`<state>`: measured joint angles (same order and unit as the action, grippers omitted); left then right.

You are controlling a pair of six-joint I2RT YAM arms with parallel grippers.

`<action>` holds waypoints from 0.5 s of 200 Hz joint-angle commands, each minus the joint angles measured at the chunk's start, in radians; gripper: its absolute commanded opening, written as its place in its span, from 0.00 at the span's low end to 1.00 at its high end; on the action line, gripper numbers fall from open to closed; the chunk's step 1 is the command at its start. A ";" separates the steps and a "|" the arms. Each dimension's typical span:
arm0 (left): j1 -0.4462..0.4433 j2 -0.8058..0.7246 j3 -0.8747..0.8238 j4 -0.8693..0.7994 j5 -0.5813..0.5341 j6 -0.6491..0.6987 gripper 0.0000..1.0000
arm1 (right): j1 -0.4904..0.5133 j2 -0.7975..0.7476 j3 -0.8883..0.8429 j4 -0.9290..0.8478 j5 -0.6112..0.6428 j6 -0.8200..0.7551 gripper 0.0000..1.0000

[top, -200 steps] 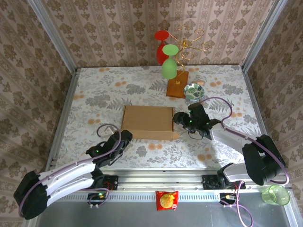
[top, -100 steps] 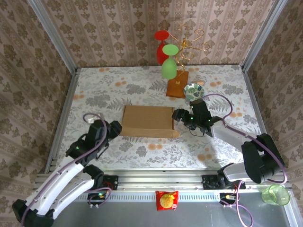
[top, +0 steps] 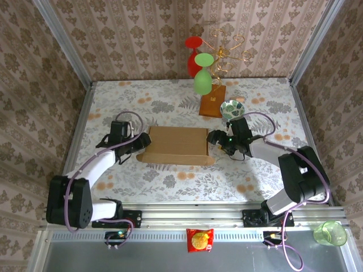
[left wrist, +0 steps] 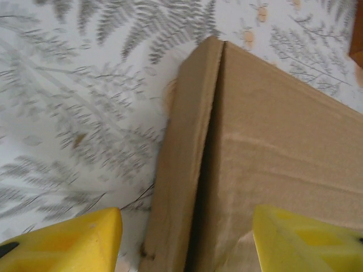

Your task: Fold the paper box

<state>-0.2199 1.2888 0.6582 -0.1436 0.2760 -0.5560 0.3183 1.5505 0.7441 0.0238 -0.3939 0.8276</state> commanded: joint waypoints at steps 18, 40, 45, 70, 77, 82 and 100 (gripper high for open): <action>0.004 0.079 -0.042 0.236 0.117 0.026 0.61 | -0.010 0.076 0.048 0.024 -0.091 -0.058 0.80; 0.004 0.127 -0.042 0.209 0.108 0.036 0.53 | -0.018 0.109 0.052 0.028 -0.098 -0.072 0.80; 0.005 0.131 -0.046 0.210 0.105 0.034 0.52 | -0.019 0.114 0.051 0.030 -0.098 -0.076 0.81; 0.004 0.138 -0.088 0.263 0.087 0.013 0.45 | -0.027 0.130 0.040 0.056 -0.114 -0.089 0.81; 0.004 0.139 -0.096 0.270 0.082 0.011 0.43 | -0.030 0.134 0.036 0.067 -0.124 -0.094 0.81; 0.004 0.140 -0.100 0.273 0.082 0.010 0.42 | -0.030 0.137 0.035 0.075 -0.134 -0.097 0.81; 0.004 0.139 -0.121 0.286 0.072 0.005 0.34 | -0.035 0.159 0.038 0.093 -0.167 -0.116 0.81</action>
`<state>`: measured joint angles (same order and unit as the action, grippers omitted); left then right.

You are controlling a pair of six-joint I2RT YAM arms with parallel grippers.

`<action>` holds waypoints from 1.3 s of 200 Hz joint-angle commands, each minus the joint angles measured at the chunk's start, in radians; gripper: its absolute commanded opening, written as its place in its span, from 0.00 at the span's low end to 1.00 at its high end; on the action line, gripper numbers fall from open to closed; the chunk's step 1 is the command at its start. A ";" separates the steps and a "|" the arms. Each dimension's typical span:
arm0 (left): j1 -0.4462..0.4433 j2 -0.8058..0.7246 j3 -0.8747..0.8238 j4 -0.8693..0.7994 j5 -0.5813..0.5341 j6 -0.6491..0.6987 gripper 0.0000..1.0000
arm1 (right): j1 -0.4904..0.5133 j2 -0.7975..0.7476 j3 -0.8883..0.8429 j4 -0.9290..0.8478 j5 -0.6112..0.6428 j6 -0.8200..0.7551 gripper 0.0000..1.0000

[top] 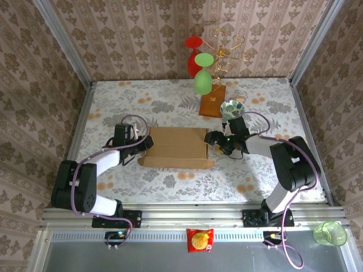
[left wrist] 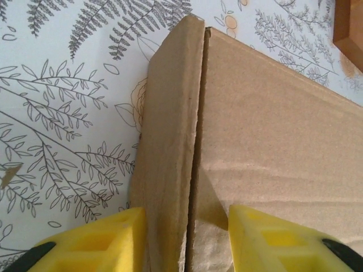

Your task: Fold the paper box

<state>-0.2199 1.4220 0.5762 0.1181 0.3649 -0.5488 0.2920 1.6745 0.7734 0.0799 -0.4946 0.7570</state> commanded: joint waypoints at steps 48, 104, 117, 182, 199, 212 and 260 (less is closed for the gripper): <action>0.020 0.013 -0.116 0.105 -0.042 -0.022 0.25 | -0.019 0.087 0.009 0.091 -0.148 -0.066 0.81; 0.090 0.039 -0.181 0.208 0.010 -0.043 0.17 | -0.017 0.091 0.015 0.102 -0.212 -0.096 0.83; 0.104 0.054 -0.189 0.230 0.029 -0.045 0.17 | -0.016 0.103 0.020 0.119 -0.246 -0.096 0.84; 0.174 0.138 -0.247 0.378 0.109 -0.079 0.14 | -0.004 0.208 0.046 0.287 -0.337 0.001 0.85; 0.190 0.160 -0.257 0.415 0.130 -0.092 0.12 | 0.015 0.225 0.057 0.329 -0.349 0.035 0.85; 0.198 0.172 -0.256 0.426 0.140 -0.106 0.10 | 0.034 0.235 0.073 0.331 -0.343 0.043 0.85; 0.200 0.180 -0.253 0.436 0.154 -0.117 0.09 | 0.083 0.286 0.102 0.448 -0.338 0.145 0.82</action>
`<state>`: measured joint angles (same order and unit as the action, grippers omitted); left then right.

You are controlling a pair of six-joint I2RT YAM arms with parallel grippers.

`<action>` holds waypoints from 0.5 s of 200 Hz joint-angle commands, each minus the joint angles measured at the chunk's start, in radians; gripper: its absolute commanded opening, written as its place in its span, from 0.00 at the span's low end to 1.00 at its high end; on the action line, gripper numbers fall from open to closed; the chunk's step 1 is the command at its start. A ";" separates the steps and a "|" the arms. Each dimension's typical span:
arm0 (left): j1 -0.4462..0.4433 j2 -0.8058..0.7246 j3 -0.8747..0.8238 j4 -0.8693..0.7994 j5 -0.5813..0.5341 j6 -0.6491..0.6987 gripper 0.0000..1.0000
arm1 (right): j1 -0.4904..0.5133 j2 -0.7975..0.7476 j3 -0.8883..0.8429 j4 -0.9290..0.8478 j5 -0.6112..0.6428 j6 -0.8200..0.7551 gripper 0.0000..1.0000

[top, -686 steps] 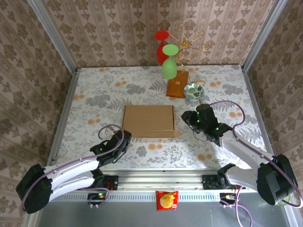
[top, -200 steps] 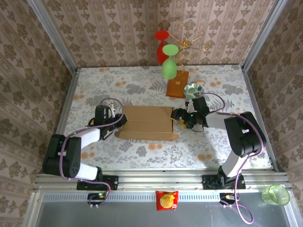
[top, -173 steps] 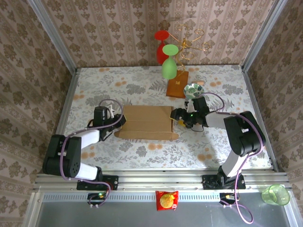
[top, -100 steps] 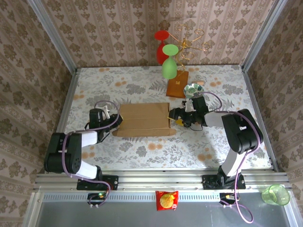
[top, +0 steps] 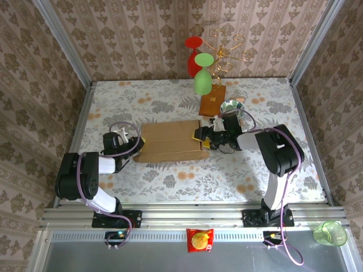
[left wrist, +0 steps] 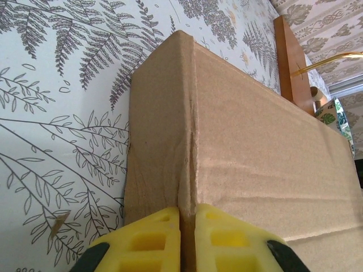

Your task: Fold the paper box

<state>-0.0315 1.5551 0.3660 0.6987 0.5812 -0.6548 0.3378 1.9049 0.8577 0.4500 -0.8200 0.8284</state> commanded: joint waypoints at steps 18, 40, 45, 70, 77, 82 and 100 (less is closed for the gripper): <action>0.012 0.047 -0.042 -0.144 -0.061 -0.011 0.09 | 0.052 0.075 0.028 0.123 -0.008 0.116 0.78; 0.012 0.042 -0.046 -0.125 -0.053 -0.021 0.12 | 0.056 0.084 0.009 0.213 0.002 0.191 0.71; 0.012 0.037 -0.047 -0.116 -0.049 -0.026 0.14 | 0.056 0.086 0.004 0.235 0.004 0.211 0.69; 0.013 -0.040 -0.078 -0.045 -0.042 -0.100 0.32 | 0.056 0.079 -0.023 0.315 0.014 0.298 0.59; 0.013 -0.085 -0.087 -0.043 -0.052 -0.130 0.38 | 0.056 0.076 -0.034 0.338 0.018 0.330 0.56; 0.014 -0.122 -0.091 -0.049 -0.061 -0.148 0.41 | 0.055 0.073 -0.042 0.355 0.019 0.353 0.55; 0.015 -0.292 -0.053 -0.248 -0.131 -0.194 0.49 | 0.047 0.057 -0.077 0.414 0.028 0.443 0.52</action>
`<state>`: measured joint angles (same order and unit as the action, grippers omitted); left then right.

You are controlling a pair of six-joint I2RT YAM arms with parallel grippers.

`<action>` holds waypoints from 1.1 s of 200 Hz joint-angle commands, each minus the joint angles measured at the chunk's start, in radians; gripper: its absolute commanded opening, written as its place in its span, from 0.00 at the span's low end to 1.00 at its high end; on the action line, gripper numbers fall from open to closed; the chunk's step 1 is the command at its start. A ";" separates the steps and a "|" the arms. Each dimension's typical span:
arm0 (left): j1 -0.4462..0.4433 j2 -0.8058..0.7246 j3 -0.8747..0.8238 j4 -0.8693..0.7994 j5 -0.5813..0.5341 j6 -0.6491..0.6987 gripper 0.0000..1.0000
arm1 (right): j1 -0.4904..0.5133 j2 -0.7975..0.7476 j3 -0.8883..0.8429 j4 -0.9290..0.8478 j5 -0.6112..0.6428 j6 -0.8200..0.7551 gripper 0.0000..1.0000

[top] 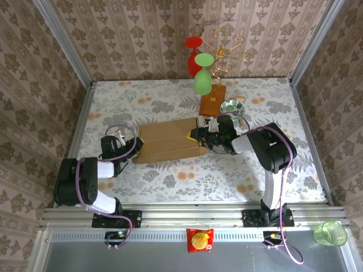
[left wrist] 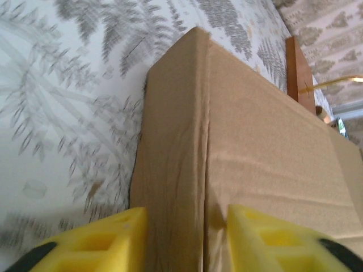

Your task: Fold the paper box

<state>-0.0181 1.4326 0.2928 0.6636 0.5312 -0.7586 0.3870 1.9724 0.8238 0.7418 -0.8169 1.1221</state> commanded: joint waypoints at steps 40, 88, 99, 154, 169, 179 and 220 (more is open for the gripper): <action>0.015 -0.459 0.132 -0.561 -0.155 -0.039 0.77 | -0.021 -0.076 -0.098 0.115 0.005 0.341 0.46; 0.024 -0.592 0.091 -0.612 -0.211 -0.163 0.94 | -0.060 -0.158 -0.149 0.091 -0.058 0.548 0.46; 0.026 -0.566 0.093 -0.622 -0.201 -0.222 0.93 | -0.076 -0.181 -0.159 0.061 -0.081 0.591 0.46; 0.019 -0.376 0.161 -0.620 -0.095 -0.482 0.90 | -0.145 -0.240 -0.169 -0.134 -0.190 0.600 0.42; 0.011 -0.361 0.188 -0.651 -0.092 -0.518 0.90 | -0.153 -0.250 -0.180 -0.145 -0.206 0.600 0.42; 0.003 -0.349 0.194 -0.650 -0.086 -0.557 0.90 | -0.158 -0.260 -0.186 -0.161 -0.209 0.594 0.42; -0.022 -0.308 0.209 -0.562 -0.081 -0.559 0.76 | -0.173 -0.316 -0.152 -0.335 -0.247 0.529 0.42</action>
<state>-0.0296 1.1160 0.4767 0.0452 0.4324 -1.3025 0.2249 1.7134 0.6476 0.5697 -0.9833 1.7012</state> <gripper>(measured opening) 0.859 0.493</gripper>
